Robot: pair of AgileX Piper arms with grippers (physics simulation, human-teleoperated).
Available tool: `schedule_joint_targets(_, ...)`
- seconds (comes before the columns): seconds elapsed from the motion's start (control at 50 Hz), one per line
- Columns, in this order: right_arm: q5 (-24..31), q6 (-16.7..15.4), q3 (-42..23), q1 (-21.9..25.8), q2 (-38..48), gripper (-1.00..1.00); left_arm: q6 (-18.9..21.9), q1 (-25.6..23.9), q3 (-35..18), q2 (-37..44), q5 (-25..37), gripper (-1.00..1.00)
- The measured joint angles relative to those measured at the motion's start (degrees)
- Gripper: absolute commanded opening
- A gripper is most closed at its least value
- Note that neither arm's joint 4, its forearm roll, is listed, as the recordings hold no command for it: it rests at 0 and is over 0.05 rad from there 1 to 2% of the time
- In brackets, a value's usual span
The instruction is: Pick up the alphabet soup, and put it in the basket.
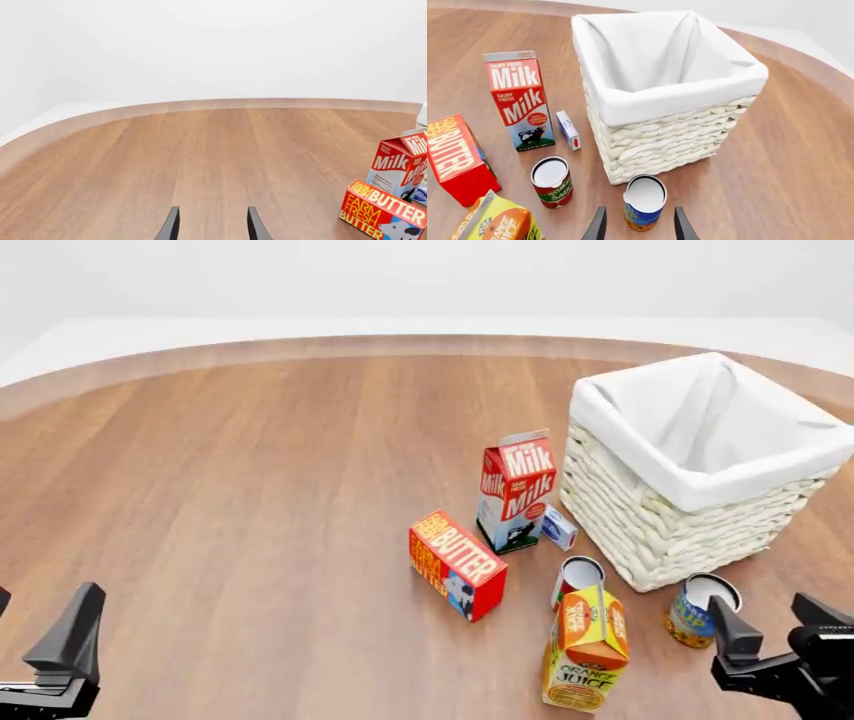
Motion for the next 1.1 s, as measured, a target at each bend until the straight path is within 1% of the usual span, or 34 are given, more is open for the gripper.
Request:
schedule_joint_targets(0.28, -5.3, 0.0, 0.0, -0.1, 5.8, 1.00, 0.0, 0.0, 0.0, 0.0, 0.0, 1.00)
schedule_joint_targets(0.72, -11.4, 0.0, 0.0, -0.7, 13.3, 1.00, 0.0, 0.0, 0.0, 0.0, 0.0, 1.00)
schedule_joint_targets(1.1, -18.4, -0.1, 0.0, -1.4, 22.3, 1.00, 0.0, 0.0, 0.0, 0.0, 0.0, 1.00)
